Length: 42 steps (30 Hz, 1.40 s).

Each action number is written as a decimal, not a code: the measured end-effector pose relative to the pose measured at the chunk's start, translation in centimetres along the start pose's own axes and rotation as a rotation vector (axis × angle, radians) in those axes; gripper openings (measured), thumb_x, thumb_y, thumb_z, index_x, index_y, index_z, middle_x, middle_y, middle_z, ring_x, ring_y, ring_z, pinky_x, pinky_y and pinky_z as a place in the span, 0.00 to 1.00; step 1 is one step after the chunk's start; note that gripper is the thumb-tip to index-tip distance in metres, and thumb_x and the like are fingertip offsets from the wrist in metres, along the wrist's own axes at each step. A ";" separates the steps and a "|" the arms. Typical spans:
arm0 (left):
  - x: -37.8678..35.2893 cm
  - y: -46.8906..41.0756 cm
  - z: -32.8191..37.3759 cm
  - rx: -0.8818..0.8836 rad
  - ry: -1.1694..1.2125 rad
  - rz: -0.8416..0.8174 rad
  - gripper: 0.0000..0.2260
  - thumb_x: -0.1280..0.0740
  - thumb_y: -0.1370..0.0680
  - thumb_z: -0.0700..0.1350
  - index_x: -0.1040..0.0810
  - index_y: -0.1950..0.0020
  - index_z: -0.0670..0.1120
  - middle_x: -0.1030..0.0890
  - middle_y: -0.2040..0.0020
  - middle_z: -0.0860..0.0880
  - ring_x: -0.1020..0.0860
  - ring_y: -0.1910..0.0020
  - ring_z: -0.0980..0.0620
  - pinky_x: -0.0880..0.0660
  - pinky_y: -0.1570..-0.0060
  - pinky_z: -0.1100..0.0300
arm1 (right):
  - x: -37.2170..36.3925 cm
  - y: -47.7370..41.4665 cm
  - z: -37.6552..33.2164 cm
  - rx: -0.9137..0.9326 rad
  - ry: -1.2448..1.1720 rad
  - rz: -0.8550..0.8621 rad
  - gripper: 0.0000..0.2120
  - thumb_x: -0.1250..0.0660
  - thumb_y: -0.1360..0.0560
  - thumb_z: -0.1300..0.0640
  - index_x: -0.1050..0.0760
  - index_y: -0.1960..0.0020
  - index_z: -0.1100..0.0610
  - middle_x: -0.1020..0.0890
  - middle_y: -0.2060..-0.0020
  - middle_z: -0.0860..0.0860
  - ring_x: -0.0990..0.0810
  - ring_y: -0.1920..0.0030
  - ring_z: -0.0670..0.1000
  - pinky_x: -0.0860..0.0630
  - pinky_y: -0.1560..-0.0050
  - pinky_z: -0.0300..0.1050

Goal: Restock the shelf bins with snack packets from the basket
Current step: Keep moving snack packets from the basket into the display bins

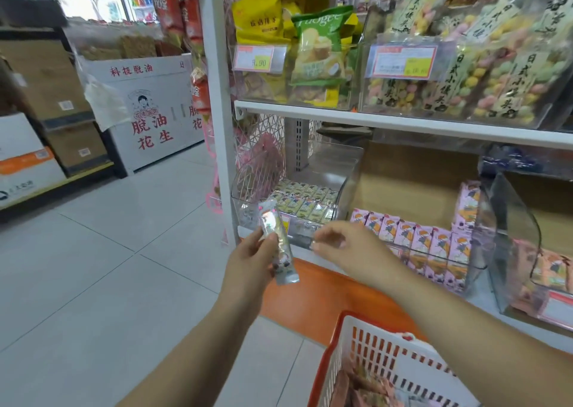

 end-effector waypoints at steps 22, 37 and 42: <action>-1.4 -24.3 0.7 -0.080 -1.381 -0.024 0.15 0.40 0.21 0.35 0.28 0.34 0.38 0.23 0.38 0.40 0.24 0.43 0.40 0.26 0.49 0.53 | 0.3 -8.1 6.4 0.166 0.558 0.002 0.23 0.43 0.20 0.48 0.43 0.25 0.46 0.61 0.24 0.40 0.69 0.28 0.40 0.38 0.30 0.47; -1.5 -25.1 -0.1 -0.102 -1.749 -0.159 0.15 0.40 0.26 0.31 0.22 0.43 0.40 0.21 0.53 0.44 0.22 0.53 0.44 0.24 0.55 0.55 | 0.2 -8.2 6.4 0.175 0.537 0.027 0.23 0.42 0.20 0.47 0.41 0.27 0.45 0.62 0.26 0.36 0.72 0.29 0.37 0.35 0.32 0.46; -1.4 -23.8 0.5 -0.102 -1.787 -0.191 0.08 0.42 0.20 0.41 0.24 0.49 0.41 0.27 0.54 0.45 0.26 0.54 0.44 0.27 0.52 0.54 | 0.1 -8.2 6.6 0.174 0.536 0.026 0.24 0.42 0.20 0.47 0.42 0.26 0.45 0.62 0.25 0.37 0.70 0.28 0.39 0.32 0.33 0.48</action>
Point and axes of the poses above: each hand's wrist, its own y-axis away from the middle knuckle, its own x-axis out of the back of the hand, z = x × y, the point moved 4 cm from there along -y, towards the middle knuckle
